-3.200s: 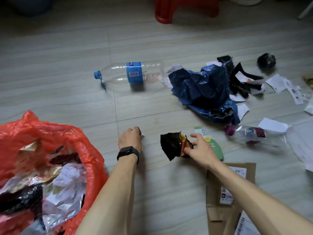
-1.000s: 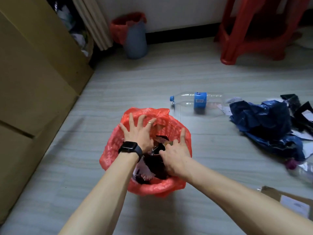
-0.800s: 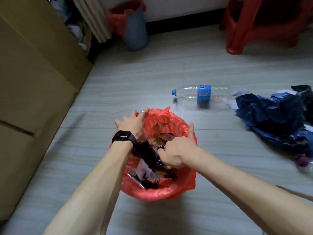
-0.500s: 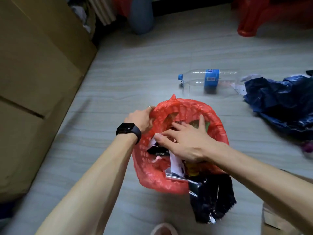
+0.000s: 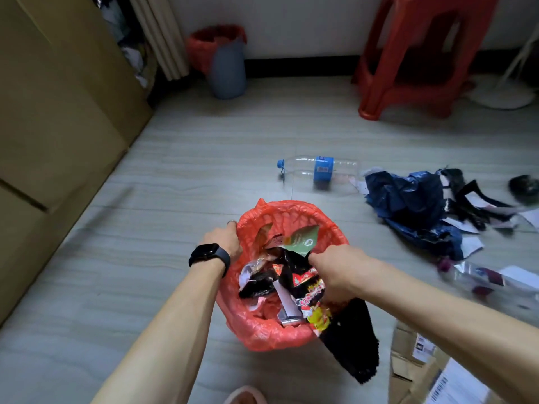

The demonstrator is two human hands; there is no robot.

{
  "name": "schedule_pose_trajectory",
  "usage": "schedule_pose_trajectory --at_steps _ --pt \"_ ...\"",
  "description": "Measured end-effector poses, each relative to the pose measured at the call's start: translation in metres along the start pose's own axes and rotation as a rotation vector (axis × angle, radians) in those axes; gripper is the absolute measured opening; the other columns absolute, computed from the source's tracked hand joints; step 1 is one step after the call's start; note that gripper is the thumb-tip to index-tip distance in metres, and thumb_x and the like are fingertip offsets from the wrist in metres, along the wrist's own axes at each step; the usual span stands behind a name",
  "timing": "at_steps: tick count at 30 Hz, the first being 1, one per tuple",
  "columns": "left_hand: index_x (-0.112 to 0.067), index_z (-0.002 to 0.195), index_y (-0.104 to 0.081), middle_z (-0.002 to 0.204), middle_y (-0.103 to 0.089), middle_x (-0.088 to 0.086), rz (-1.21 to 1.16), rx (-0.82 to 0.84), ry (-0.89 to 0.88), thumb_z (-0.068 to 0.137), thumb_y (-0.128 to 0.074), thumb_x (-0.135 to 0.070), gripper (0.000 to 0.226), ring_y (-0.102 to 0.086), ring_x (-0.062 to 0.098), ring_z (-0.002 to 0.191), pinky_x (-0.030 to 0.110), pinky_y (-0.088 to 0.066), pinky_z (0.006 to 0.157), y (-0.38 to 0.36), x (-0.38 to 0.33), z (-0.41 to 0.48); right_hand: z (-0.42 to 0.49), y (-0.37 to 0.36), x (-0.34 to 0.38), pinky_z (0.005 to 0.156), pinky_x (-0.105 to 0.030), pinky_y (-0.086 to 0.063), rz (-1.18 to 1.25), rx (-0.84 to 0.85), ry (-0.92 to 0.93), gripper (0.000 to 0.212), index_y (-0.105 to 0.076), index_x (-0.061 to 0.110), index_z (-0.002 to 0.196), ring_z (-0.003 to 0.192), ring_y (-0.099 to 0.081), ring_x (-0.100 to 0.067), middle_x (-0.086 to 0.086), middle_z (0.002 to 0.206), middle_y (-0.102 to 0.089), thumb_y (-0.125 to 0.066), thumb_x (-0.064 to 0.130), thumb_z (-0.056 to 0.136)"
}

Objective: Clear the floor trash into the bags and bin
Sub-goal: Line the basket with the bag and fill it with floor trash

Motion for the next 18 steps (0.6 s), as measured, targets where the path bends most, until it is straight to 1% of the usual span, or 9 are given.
schedule_pose_trajectory --at_steps 1,3,6,9,11,13,15,16,18 --pt "-0.019 0.131 -0.042 0.111 -0.064 0.017 0.004 0.000 -0.016 0.095 -0.045 -0.022 0.037 -0.062 0.038 0.101 0.041 -0.050 0.079 -0.001 -0.003 -0.003 0.004 -0.007 0.001 0.073 -0.037 -0.051 -0.009 -0.037 0.037 0.034 -0.057 0.020 0.112 0.099 -0.064 -0.035 -0.010 0.107 -0.064 -0.062 0.023 0.079" --pt "-0.019 0.130 -0.041 0.109 -0.065 0.016 0.006 -0.011 -0.035 0.094 -0.045 -0.022 0.036 -0.062 0.038 0.099 0.042 -0.051 0.079 -0.002 -0.007 -0.008 0.016 -0.021 0.001 0.071 -0.037 -0.049 -0.009 -0.064 0.080 0.029 -0.059 0.018 0.111 0.100 -0.064 -0.037 -0.012 0.109 -0.064 -0.054 0.012 0.083" --pt "-0.020 0.129 -0.041 0.106 -0.065 0.015 0.011 -0.039 -0.061 0.094 -0.046 -0.023 0.035 -0.063 0.038 0.097 0.040 -0.047 0.071 -0.005 -0.009 -0.010 0.038 -0.044 0.008 0.072 -0.043 -0.053 0.048 -0.064 0.099 0.032 -0.051 0.013 0.115 0.098 -0.063 -0.040 -0.016 0.109 -0.061 -0.052 0.008 0.084" --pt "-0.020 0.131 -0.040 0.107 -0.065 0.015 0.017 -0.043 -0.075 0.094 -0.047 -0.029 0.039 -0.063 0.038 0.098 0.038 -0.042 0.068 -0.002 -0.013 -0.011 0.058 -0.059 0.023 0.070 -0.046 -0.052 0.130 -0.177 0.089 0.037 -0.041 0.011 0.120 0.097 -0.062 -0.040 -0.015 0.110 -0.057 -0.051 0.006 0.084" --pt "-0.022 0.138 -0.036 0.121 -0.059 0.015 -0.026 -0.043 -0.059 0.092 -0.047 -0.032 0.048 -0.060 0.038 0.106 0.041 -0.046 0.075 -0.002 -0.015 -0.012 0.071 -0.063 0.031 0.073 -0.046 -0.051 0.156 -0.250 0.036 0.037 -0.042 0.010 0.123 0.104 -0.060 -0.039 -0.015 0.114 -0.057 -0.049 0.004 0.086" --pt "-0.025 0.147 -0.031 0.145 -0.040 0.013 -0.044 -0.201 -0.108 0.088 -0.049 -0.029 0.062 -0.050 0.036 0.121 0.045 -0.046 0.090 0.002 -0.018 -0.017 0.081 -0.068 0.037 0.086 -0.044 -0.048 0.115 -0.254 -0.039 0.039 -0.046 0.007 0.126 0.113 -0.057 -0.036 -0.016 0.122 -0.056 -0.048 0.002 0.087" --pt "-0.025 0.150 -0.034 0.154 -0.030 0.011 0.008 -0.491 -0.366 0.080 -0.054 -0.033 0.073 -0.040 0.031 0.130 0.044 -0.039 0.101 0.006 -0.032 -0.025 0.086 -0.074 0.037 0.098 -0.042 -0.042 0.105 -0.199 -0.117 0.044 -0.045 0.004 0.130 0.118 -0.056 -0.034 -0.017 0.128 -0.054 -0.050 0.004 0.086" --pt "-0.024 0.150 -0.035 0.155 -0.032 0.009 0.013 -0.553 -0.541 0.077 -0.055 -0.037 0.077 -0.039 0.029 0.132 0.043 -0.036 0.104 0.005 -0.039 -0.030 0.087 -0.074 0.036 0.098 -0.041 -0.043 0.155 -0.167 -0.143 0.046 -0.044 0.003 0.131 0.118 -0.056 -0.035 -0.017 0.129 -0.054 -0.053 0.007 0.086" --pt "-0.027 0.151 -0.032 0.155 -0.034 0.004 0.078 -0.430 -0.806 0.073 -0.052 -0.046 0.082 -0.036 0.025 0.136 0.041 -0.030 0.111 -0.006 -0.056 -0.034 0.084 -0.069 0.023 0.088 -0.038 -0.048 0.367 -0.061 -0.154 0.045 -0.048 0.007 0.128 0.112 -0.060 -0.038 -0.018 0.125 -0.058 -0.057 0.013 0.085"
Point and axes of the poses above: each hand's wrist, its own z-axis towards the middle knuckle, its own y-axis out of the back of the hand, x = y × z, the point moved 3 cm from there along z, towards the middle knuckle
